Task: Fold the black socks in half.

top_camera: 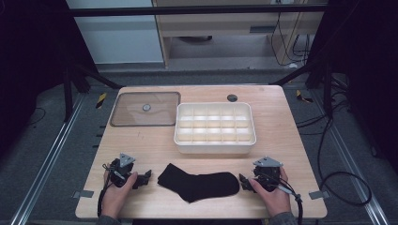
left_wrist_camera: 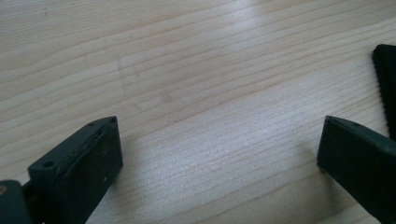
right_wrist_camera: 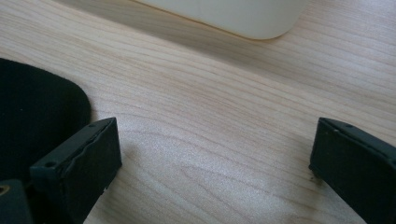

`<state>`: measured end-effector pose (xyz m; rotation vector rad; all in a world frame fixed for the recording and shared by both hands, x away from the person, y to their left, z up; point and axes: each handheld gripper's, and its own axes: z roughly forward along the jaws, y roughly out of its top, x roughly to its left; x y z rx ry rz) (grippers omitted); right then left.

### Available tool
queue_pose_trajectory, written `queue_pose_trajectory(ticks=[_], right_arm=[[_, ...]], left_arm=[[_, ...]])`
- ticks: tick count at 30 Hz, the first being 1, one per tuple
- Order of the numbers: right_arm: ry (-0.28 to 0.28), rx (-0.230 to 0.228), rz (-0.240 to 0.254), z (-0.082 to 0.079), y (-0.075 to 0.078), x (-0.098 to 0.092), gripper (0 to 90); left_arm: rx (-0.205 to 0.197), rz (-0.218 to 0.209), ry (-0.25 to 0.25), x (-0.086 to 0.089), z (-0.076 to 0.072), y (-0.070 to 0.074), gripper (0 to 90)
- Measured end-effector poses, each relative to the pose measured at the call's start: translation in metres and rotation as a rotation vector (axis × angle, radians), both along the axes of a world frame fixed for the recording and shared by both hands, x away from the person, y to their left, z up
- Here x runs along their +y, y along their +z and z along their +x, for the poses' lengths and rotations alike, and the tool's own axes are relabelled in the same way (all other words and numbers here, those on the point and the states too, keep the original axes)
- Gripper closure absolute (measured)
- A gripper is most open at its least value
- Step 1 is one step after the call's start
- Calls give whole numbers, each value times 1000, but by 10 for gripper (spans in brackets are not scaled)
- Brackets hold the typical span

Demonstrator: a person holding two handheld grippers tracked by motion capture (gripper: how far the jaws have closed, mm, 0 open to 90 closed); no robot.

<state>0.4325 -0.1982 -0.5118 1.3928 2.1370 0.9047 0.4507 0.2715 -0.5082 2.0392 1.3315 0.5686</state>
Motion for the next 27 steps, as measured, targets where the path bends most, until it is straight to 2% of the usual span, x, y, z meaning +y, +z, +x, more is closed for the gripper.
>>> queue_pose_trajectory(ticks=[2, 4, 6, 7, 8, 9, 11, 12, 13, 17, 24, 27], right_arm=[[-1, 14, 2, 0, 4, 2, 132], [24, 18, -5, -1, 13, 5, 139], [52, 15, -10, -2, 25, 8, 171], [61, 21, -20, -2, 30, 10, 201], [61, 21, -20, -2, 30, 10, 201], [65, 31, -18, -2, 38, 11, 252], [72, 55, -4, -3, 44, 12, 282], [81, 76, 6, -4, 48, 13, 317], [82, 84, 5, -5, 50, 13, 353], [103, 113, -2, -11, 55, 15, 440], [157, 138, 29, -14, 58, 20, 587], [181, 149, 36, -15, 59, 25, 638]], left_arm=[[12, 6, -5, -1, 1, 3, 31], [52, -7, -40, -3, 3, 12, 85], [68, -23, -56, -6, 3, 27, 81], [96, -40, -70, -7, 3, 38, 81], [96, -40, -70, -7, 3, 38, 81], [108, -46, -76, -8, 3, 42, 81], [143, -48, -98, -10, 2, 54, 87], [172, -43, -105, -13, 1, 59, 88], [181, -46, -112, -15, -1, 62, 88], [203, -76, -146, -25, -7, 66, 124], [225, -16, -225, -53, -16, 61, 221], [238, -1, -248, -61, -15, 56, 259]])
